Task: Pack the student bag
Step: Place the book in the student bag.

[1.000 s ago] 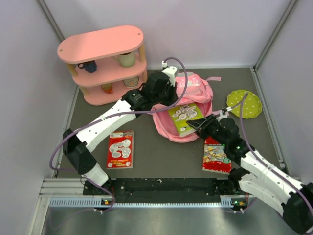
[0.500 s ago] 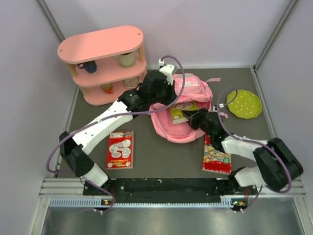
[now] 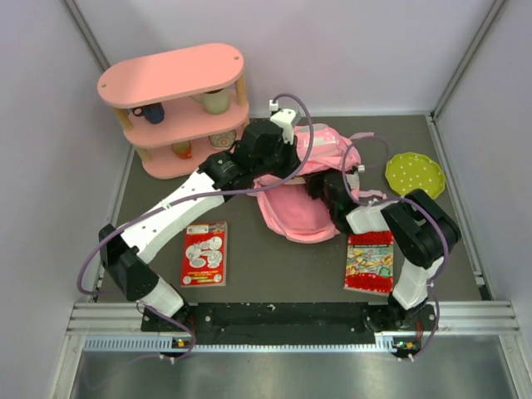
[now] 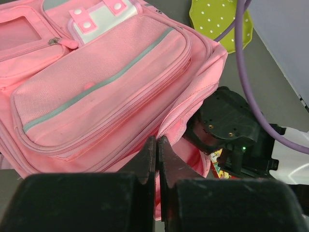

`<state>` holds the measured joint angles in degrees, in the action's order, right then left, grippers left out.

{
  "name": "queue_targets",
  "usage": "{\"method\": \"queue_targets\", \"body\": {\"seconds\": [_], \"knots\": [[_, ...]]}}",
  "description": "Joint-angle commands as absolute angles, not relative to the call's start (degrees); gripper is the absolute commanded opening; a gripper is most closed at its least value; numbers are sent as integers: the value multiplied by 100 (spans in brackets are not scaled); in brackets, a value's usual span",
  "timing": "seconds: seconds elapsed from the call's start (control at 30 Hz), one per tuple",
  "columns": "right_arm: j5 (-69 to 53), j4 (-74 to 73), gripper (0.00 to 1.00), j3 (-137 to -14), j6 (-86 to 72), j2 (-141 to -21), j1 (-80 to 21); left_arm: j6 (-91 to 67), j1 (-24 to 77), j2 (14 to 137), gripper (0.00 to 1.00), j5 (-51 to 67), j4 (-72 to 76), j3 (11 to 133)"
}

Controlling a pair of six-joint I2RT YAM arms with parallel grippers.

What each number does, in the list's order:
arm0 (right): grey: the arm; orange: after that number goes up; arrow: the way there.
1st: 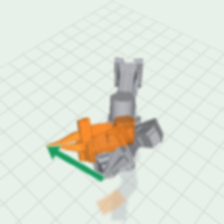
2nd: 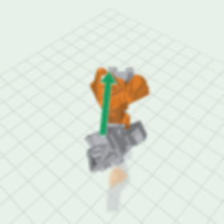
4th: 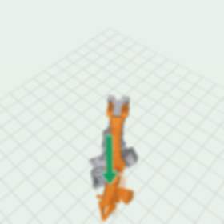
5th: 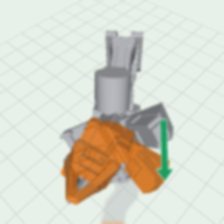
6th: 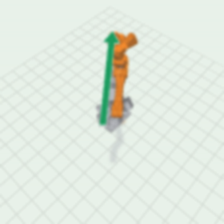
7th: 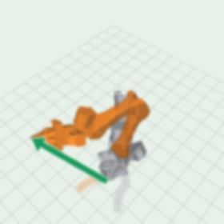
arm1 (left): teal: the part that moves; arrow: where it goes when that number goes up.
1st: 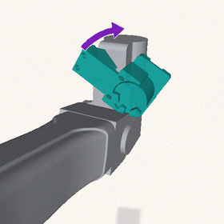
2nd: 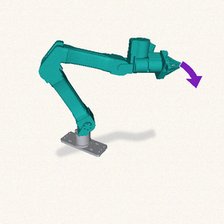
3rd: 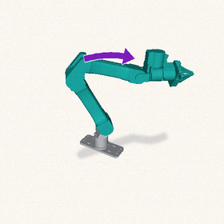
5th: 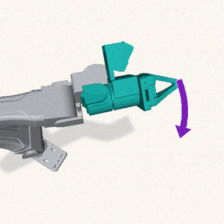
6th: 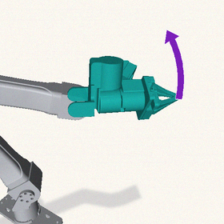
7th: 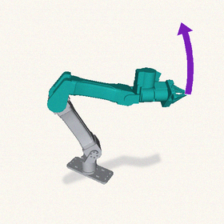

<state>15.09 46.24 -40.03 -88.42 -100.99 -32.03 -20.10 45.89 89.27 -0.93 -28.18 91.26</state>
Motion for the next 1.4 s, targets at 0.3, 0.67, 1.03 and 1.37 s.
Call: {"method": "queue_targets", "body": {"seconds": [0.3, 0.67, 1.03, 1.37], "knots": [[537, 4386, 38, -4817, -9044, -10688, -3234, -2109, 4614, 8297, 0, -79, -2013, 8947], [220, 3982, 64, -4061, -8789, -9976, -3252, -2118, 4588, 8279, 0, -176, -1995, 8833], [282, 4314, 8, -3928, -8807, -10018, -3208, -2092, 4535, 8227, 0, -150, -2004, 8710], [36, 4605, 15, -4369, -8499, -10407, -2936, -2066, 4500, 8042, 0, -255, -2109, 8464]]}}
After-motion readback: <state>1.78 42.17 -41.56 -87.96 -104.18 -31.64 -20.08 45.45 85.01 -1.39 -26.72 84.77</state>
